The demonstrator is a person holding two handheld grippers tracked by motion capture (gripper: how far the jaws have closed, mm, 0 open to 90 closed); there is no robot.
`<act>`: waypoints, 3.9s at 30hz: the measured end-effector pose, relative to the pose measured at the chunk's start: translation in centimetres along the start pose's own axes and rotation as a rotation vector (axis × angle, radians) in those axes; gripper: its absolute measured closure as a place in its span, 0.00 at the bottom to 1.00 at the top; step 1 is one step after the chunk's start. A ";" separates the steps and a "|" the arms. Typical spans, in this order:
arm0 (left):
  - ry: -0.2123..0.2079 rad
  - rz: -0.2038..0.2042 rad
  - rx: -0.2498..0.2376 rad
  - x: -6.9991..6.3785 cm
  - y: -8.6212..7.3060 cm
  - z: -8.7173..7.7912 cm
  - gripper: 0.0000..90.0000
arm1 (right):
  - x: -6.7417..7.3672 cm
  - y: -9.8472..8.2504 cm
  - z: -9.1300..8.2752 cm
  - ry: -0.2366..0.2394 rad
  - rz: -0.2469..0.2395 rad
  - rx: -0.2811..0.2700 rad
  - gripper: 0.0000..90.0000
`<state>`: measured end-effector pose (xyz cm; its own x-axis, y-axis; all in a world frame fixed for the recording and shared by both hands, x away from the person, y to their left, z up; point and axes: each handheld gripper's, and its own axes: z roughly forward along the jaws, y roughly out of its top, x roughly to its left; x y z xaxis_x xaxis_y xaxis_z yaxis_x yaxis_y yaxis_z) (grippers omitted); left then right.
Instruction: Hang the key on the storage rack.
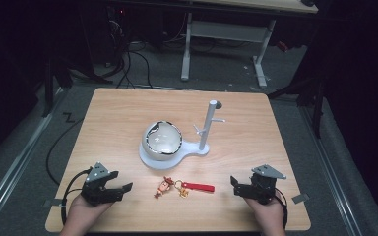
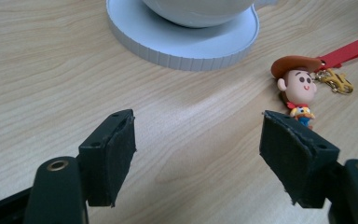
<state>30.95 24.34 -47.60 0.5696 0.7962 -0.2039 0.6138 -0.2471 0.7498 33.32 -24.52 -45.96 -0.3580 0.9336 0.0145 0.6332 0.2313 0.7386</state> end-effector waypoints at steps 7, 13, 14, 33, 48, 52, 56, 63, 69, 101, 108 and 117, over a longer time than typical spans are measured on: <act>-0.004 0.019 0.006 0.0 0.4 0.6 0.30 | -0.8 -0.6 -0.3 0.014 0.040 0.019 0.00; -0.003 0.018 0.006 -0.2 0.4 0.6 0.30 | -0.9 -0.7 -0.4 0.010 0.031 0.015 0.01; -0.008 0.017 0.007 -0.2 0.4 0.6 0.30 | -0.9 -0.7 -0.4 0.011 0.029 0.015 0.01; -0.001 0.011 0.014 0.1 -0.3 -0.1 0.30 | -0.1 -0.1 0.4 0.054 -0.006 0.023 0.03; -0.002 0.014 0.020 0.0 -0.2 -0.2 0.31 | 2.0 0.3 0.5 0.215 -0.106 0.095 0.05; -0.002 0.021 0.032 -0.1 -0.3 0.0 0.31 | 3.7 1.2 0.7 0.276 -0.208 0.159 0.14; -0.005 0.018 0.026 -0.1 -0.2 0.0 0.31 | 4.9 2.0 1.1 0.292 -0.297 0.234 0.23; -0.014 0.024 0.028 -0.3 -0.2 0.0 0.31 | 7.2 3.9 2.3 0.334 -0.433 0.359 0.25; -0.018 0.037 0.038 -0.3 -0.2 0.1 0.31 | 9.9 5.5 3.3 0.328 -0.598 0.483 0.24; -0.036 0.053 0.049 -0.4 -0.2 0.1 0.33 | 18.0 8.9 9.9 0.373 -0.938 0.853 0.77; -0.039 0.062 0.051 -0.5 -0.2 0.0 0.33 | 18.1 9.0 10.0 0.361 -0.899 0.873 0.79; -0.040 0.063 0.064 -0.5 -0.4 0.3 0.34 | 18.0 10.7 7.5 0.321 -0.929 0.894 0.79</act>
<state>30.56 23.87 -47.97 0.6290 0.7555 -0.1834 0.6089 -0.3320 0.7204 38.79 -3.14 -42.89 -0.9670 0.2547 -0.0029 0.2529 0.9585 -0.1319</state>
